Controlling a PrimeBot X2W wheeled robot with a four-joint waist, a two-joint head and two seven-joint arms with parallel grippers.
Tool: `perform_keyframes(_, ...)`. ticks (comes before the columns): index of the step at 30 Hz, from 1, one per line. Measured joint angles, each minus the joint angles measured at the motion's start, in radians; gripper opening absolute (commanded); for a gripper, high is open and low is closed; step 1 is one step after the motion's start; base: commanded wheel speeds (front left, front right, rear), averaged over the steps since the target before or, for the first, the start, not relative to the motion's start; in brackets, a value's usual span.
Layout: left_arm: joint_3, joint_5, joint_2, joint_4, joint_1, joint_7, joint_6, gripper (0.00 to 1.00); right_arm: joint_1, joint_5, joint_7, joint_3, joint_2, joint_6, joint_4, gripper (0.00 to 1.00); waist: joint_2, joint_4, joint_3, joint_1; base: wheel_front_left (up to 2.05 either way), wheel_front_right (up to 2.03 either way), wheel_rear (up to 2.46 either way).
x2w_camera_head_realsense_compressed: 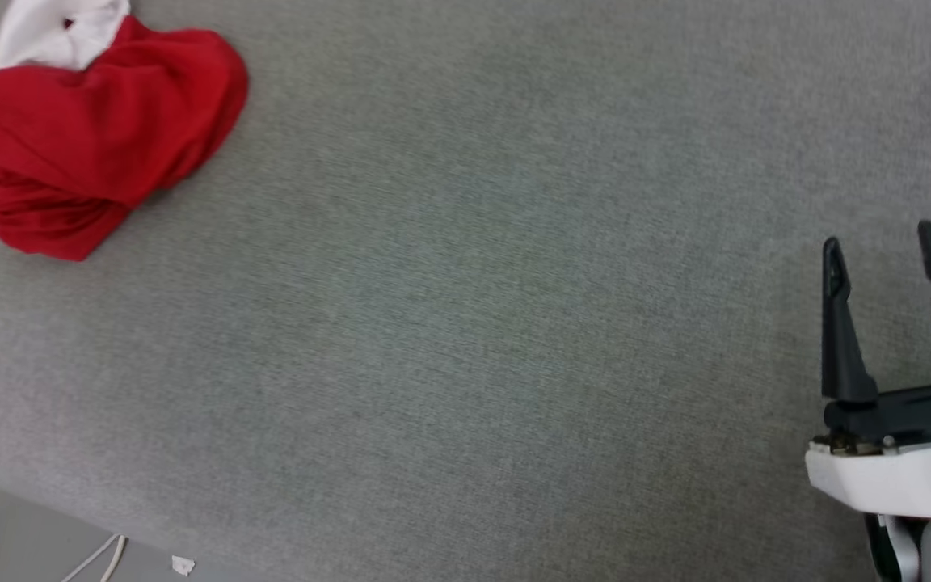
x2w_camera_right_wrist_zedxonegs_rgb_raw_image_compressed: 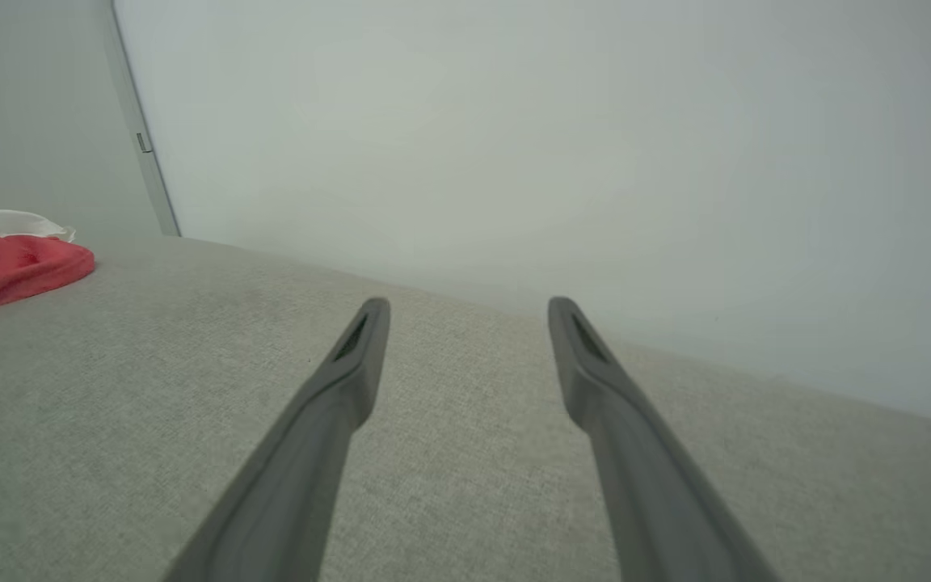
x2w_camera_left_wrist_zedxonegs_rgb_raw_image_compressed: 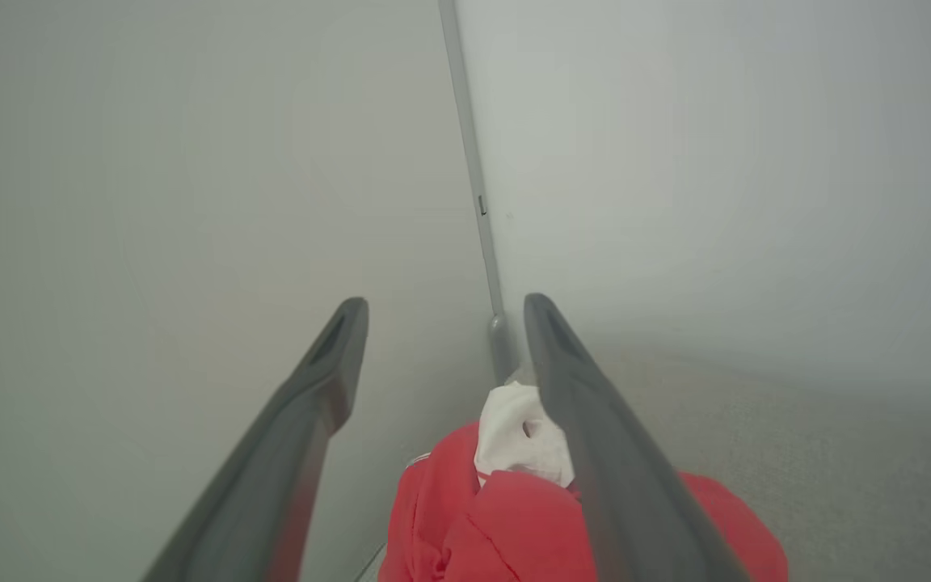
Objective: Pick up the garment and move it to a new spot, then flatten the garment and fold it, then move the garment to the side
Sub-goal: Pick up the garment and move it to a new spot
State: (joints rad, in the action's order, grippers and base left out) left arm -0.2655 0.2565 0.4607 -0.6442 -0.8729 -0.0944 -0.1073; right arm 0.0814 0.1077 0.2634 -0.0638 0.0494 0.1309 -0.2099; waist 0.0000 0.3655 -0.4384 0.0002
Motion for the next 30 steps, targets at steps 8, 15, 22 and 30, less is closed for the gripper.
perform_keyframes(8,0.136,0.091,0.168,-0.074,-0.147,0.322,-0.021,1.00,0.057,0.029,0.000,-0.006,0.000,0.000,-0.087,1.00,0.0000,-0.054,-0.119,0.0000,0.00,0.00,0.00)
perform_keyframes(15,0.291,0.390,0.236,-0.100,-0.167,0.616,-0.022,1.00,0.111,0.046,0.000,0.014,0.000,0.000,-0.182,1.00,0.0000,-0.076,-0.232,0.0000,0.00,0.00,0.00)
perform_keyframes(22,0.312,0.619,0.245,-0.132,-0.137,0.804,-0.022,1.00,0.125,0.058,0.000,0.016,0.000,0.000,-0.242,1.00,0.0000,-0.102,-0.300,0.0000,0.00,0.00,0.00)
perform_keyframes(30,0.337,0.684,0.252,-0.160,-0.123,0.823,-0.022,1.00,0.137,0.070,0.000,0.022,0.000,0.000,-0.272,1.00,0.0000,-0.111,-0.336,-0.0001,0.00,0.00,0.00)
